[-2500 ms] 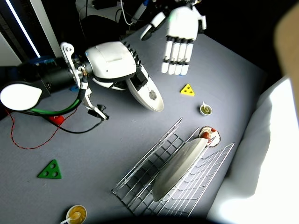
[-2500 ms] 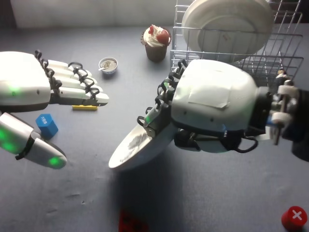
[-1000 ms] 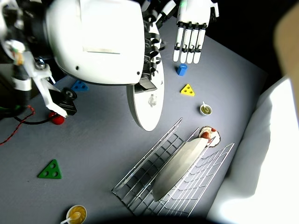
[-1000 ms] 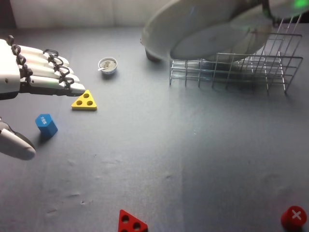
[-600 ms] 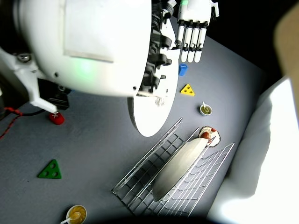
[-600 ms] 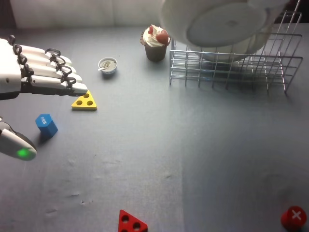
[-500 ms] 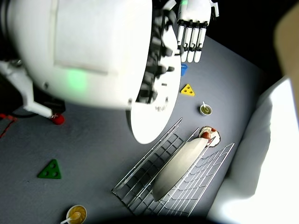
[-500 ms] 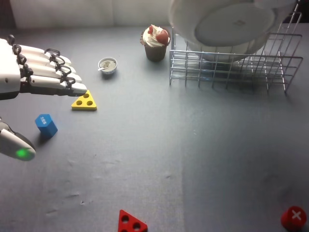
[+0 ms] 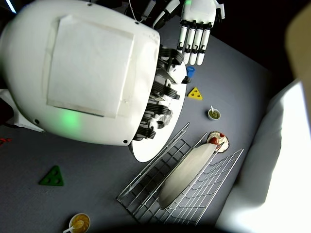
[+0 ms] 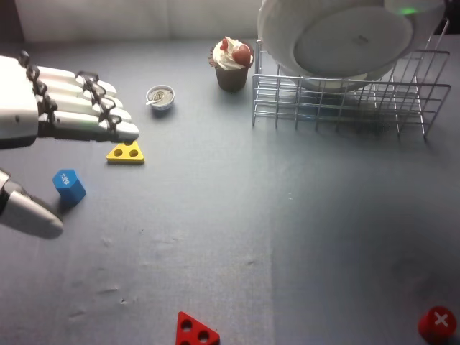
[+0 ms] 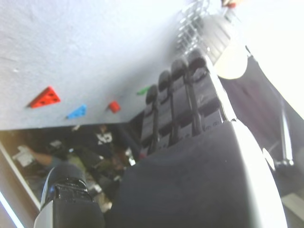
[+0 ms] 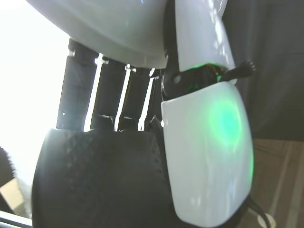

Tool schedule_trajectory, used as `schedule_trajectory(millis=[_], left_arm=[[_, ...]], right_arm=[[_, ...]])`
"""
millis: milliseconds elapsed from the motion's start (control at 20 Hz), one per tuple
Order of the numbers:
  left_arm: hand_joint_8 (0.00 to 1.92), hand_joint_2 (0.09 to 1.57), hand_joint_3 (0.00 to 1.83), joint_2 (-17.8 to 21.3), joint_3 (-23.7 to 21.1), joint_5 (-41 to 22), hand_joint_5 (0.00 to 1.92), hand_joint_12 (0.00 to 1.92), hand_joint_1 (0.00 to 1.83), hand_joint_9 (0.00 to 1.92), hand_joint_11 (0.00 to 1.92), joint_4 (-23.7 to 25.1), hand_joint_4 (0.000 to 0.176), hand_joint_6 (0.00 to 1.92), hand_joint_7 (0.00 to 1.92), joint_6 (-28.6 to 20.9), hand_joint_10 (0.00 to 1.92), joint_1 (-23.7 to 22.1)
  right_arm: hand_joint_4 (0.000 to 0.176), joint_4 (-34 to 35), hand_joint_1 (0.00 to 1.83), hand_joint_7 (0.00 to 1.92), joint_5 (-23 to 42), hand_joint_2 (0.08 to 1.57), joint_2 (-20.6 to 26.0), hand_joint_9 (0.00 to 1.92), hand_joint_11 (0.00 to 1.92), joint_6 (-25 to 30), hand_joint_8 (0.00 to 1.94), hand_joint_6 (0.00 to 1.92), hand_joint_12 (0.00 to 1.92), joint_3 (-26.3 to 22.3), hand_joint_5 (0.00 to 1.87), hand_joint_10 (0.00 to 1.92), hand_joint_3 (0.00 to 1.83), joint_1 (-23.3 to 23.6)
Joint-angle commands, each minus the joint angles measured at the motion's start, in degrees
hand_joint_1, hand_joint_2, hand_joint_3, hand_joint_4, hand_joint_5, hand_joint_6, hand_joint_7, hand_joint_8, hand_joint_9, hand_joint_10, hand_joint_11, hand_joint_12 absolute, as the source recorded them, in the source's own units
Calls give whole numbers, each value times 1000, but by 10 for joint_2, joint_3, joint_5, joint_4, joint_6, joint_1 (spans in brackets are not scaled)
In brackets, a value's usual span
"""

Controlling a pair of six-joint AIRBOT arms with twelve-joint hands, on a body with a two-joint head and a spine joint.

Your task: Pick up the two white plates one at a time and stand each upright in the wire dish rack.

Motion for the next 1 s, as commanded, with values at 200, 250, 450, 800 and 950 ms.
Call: schedule_trajectory(millis=[200, 250, 450, 800, 950], left_arm=[[0, 952, 2, 7, -7, -7, 130, 1, 0, 177, 166, -26, 0, 0, 179, -1, 0, -4], [8, 952, 1, 7, -10, -5, 141, 10, 0, 194, 187, -12, 0, 5, 197, -1, 7, -4], [9, 954, 1, 6, -27, 3, 126, 8, 0, 174, 172, 3, 0, 9, 173, -1, 7, -4], [0, 946, 0, 7, -47, 8, 120, 0, 0, 162, 149, 7, 0, 0, 161, -1, 0, -4], [4, 947, 0, 7, -55, 12, 139, 14, 0, 176, 181, 7, 0, 6, 174, -1, 4, -4]], right_arm=[[0, 24, 1502, 1186, 71, 1027, -1, 1244, 1055, 11, 423, 862, 1266, 14, 960, 525, 0, -3], [0, 26, 1502, 1192, 71, 1028, -3, 1231, 1048, 11, 408, 871, 1277, 18, 958, 552, 0, -6], [0, 31, 1503, 1250, 76, 1013, -7, 1267, 1069, 11, 272, 813, 1231, 29, 1020, 473, 0, -13], [0, 37, 1501, 1188, 98, 1026, -20, 1223, 1066, 11, 417, 878, 1247, 45, 964, 552, 0, -27], [0, 46, 1499, 1171, 112, 1029, -38, 1227, 1051, 12, 466, 885, 1251, 69, 959, 545, 2, -49]])
